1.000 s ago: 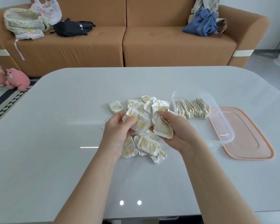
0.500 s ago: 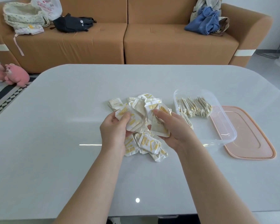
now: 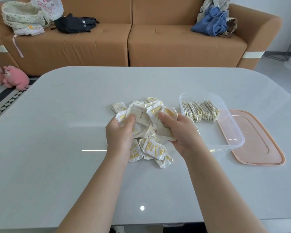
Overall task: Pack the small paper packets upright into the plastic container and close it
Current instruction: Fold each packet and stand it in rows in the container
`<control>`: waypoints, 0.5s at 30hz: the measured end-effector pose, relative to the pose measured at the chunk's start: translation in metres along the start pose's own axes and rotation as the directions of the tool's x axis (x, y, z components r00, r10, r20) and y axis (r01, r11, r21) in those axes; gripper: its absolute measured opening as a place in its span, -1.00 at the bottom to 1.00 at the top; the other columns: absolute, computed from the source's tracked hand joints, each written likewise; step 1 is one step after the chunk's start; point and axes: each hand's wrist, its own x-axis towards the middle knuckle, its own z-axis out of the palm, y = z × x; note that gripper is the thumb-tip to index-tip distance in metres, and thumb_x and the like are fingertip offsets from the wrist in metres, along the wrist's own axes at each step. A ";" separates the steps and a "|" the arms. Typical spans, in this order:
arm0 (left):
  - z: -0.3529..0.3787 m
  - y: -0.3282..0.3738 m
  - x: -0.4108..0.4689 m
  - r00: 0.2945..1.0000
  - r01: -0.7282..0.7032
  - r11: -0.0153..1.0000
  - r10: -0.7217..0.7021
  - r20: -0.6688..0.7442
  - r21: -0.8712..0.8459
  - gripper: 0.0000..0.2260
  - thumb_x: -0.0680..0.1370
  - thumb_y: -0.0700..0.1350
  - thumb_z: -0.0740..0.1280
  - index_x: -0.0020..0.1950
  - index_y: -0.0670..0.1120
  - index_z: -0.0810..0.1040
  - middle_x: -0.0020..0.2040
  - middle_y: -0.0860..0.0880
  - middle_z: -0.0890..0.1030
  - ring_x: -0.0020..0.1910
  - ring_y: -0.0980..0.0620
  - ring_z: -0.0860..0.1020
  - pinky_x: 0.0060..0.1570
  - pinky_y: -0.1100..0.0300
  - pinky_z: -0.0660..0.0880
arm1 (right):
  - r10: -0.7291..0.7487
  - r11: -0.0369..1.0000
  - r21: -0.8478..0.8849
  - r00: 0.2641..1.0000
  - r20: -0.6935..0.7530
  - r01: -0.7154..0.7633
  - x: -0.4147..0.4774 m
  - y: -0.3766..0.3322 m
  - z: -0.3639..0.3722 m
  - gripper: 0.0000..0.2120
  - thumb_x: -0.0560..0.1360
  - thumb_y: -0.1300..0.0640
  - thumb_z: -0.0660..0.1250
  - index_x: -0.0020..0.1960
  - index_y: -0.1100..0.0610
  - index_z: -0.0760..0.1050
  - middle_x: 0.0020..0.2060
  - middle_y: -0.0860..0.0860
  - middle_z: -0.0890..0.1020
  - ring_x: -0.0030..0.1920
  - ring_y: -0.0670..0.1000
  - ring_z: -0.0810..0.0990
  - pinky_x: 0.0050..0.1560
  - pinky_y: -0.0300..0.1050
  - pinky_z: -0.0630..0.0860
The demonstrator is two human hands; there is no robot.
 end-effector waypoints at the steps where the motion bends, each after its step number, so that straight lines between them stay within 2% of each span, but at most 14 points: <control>1: 0.000 -0.001 0.000 1.000 -0.014 0.999 0.013 0.023 0.029 -0.96 0.53 -0.15 0.38 -0.08 -0.04 0.63 -0.16 -0.06 0.70 -0.11 -0.09 0.67 0.06 -0.18 0.57 | -0.007 1.000 -0.015 1.000 -0.006 0.007 0.001 0.001 0.000 -0.84 0.52 0.18 0.37 0.06 0.23 0.60 -0.13 0.13 0.69 -0.18 0.05 0.66 -0.08 0.00 0.62; 4: 0.001 0.000 -0.004 0.991 -0.068 0.994 0.058 0.118 0.082 -0.92 0.54 -0.08 0.38 -0.02 -0.05 0.63 -0.09 -0.06 0.71 -0.05 -0.07 0.68 0.08 -0.13 0.57 | -0.043 0.993 -0.116 0.998 -0.044 0.037 0.003 0.004 0.001 -0.82 0.51 0.16 0.38 0.05 0.24 0.61 -0.04 0.20 0.70 -0.07 0.14 0.68 0.05 0.10 0.59; 8: 0.001 0.005 -0.009 0.977 -0.128 0.987 0.109 0.182 0.096 -0.89 0.53 -0.01 0.39 -0.01 -0.01 0.63 -0.13 0.06 0.71 -0.10 0.11 0.67 0.01 0.07 0.59 | -0.055 0.987 -0.154 0.998 -0.041 0.048 0.001 0.005 0.001 -0.84 0.49 0.16 0.41 0.02 0.22 0.63 -0.07 0.18 0.71 -0.11 0.11 0.68 -0.10 -0.02 0.61; 11: 0.001 0.005 -0.009 0.974 -0.158 0.978 0.131 0.185 0.137 -0.84 0.48 0.01 0.45 -0.01 -0.02 0.64 -0.12 0.03 0.71 -0.08 0.05 0.67 0.06 -0.04 0.58 | -0.057 0.987 -0.155 0.997 -0.052 0.048 0.000 0.005 0.001 -0.86 0.48 0.17 0.43 0.01 0.19 0.64 -0.10 0.15 0.71 -0.17 0.05 0.67 -0.15 -0.08 0.59; 15: 0.002 0.003 -0.004 0.989 -0.140 0.982 0.131 0.073 0.126 -0.95 0.45 -0.09 0.46 -0.11 -0.02 0.64 -0.19 0.01 0.70 -0.15 0.00 0.65 0.04 -0.10 0.59 | -0.054 0.981 -0.190 0.997 -0.061 0.042 0.000 0.005 0.002 -0.89 0.51 0.17 0.39 -0.02 0.20 0.64 -0.20 0.09 0.67 -0.20 0.03 0.63 -0.13 -0.07 0.56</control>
